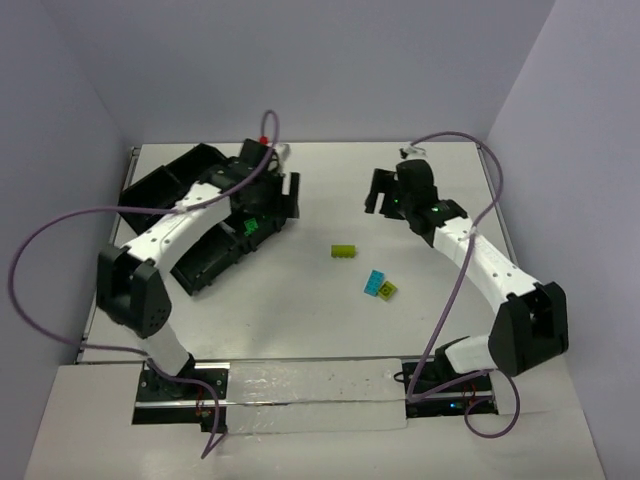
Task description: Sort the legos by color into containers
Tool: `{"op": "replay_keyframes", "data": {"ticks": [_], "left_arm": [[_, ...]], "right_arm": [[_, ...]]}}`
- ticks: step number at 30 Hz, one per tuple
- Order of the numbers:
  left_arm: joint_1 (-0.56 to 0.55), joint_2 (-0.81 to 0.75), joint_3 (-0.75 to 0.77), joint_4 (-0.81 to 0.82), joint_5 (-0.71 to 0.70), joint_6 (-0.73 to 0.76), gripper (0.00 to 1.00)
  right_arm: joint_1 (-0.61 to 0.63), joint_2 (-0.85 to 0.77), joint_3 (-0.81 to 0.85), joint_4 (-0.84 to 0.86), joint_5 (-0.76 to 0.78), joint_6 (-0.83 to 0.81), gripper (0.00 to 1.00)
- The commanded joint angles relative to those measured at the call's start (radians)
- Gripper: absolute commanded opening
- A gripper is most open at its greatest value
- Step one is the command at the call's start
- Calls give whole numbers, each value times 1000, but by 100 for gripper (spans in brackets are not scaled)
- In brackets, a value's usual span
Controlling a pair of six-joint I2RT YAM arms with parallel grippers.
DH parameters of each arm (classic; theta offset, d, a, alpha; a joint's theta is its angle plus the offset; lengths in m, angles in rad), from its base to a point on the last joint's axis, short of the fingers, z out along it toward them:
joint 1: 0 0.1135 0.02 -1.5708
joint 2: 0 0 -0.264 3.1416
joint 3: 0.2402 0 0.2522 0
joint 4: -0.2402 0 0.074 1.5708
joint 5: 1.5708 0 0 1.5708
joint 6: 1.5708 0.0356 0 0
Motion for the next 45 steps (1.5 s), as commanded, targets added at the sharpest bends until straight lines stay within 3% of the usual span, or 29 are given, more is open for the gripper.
{"op": "replay_keyframes", "data": {"ticks": [1,7,14,19,30,35,39,40,45], "left_arm": [[-130,153,118,45,63,115,88],[-262,367,285,14,32,197,90],[-328,490,341,38,-67,244,96],[-334,514,287,96,-101,274,97],[-339,619,335,143,-147,274,86],[-344,638,383,129,-132,260,53],[-342,603,387,108,-154,252,7],[-342,602,387,101,-154,247,0],[-311,472,370,39,-190,203,0]], "right_arm": [[-85,-127,-98,-46,31,63,86],[-157,-199,-134,-87,18,61,86],[-162,-187,-118,-114,0,45,86],[-160,-166,-87,-122,-18,34,86],[-163,-121,-45,-129,-44,-6,86],[-163,-112,-36,-119,-63,-3,86],[-163,-111,-41,-108,-68,2,86],[-163,-110,-42,-105,-68,4,86],[-162,-101,-38,-99,-97,13,86]]}}
